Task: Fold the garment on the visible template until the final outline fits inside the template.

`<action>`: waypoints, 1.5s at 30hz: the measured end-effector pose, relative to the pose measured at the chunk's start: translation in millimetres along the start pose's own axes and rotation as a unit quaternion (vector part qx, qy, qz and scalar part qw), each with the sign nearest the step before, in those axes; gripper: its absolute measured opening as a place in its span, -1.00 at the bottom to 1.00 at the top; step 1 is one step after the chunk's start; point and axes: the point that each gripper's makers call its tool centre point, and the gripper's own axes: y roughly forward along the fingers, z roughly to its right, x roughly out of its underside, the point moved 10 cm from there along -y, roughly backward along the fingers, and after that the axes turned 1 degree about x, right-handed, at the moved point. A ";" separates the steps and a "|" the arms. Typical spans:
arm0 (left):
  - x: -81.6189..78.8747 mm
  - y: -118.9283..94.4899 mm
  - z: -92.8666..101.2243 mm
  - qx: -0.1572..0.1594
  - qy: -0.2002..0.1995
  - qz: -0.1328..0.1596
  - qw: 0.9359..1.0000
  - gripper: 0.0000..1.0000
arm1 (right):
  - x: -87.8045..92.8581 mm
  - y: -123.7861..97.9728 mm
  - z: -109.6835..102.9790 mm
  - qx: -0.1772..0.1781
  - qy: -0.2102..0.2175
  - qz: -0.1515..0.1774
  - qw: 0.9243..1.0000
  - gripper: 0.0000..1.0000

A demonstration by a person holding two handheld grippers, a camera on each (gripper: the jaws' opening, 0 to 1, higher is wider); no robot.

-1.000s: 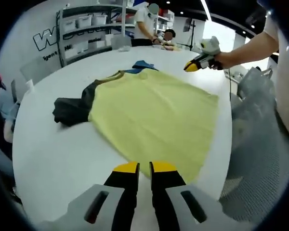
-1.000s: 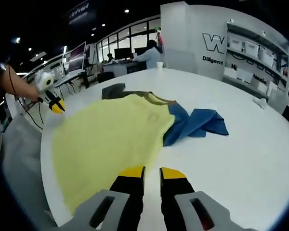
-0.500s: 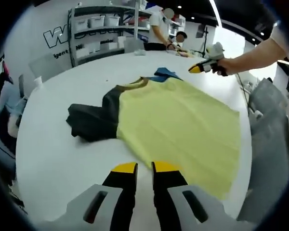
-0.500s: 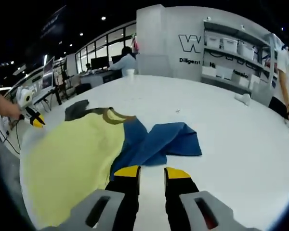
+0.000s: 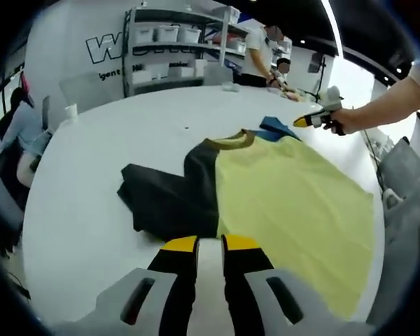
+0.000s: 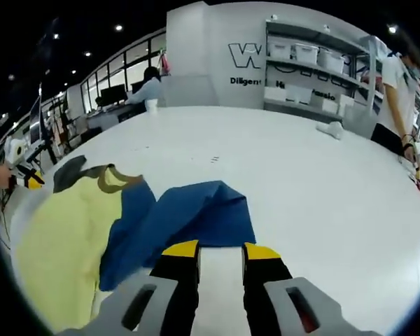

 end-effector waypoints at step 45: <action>-30.3 40.1 -85.9 -0.095 -0.122 0.020 0.988 -0.78 | -7.9 4.5 18.8 0.023 -0.006 0.014 1.000 -1.00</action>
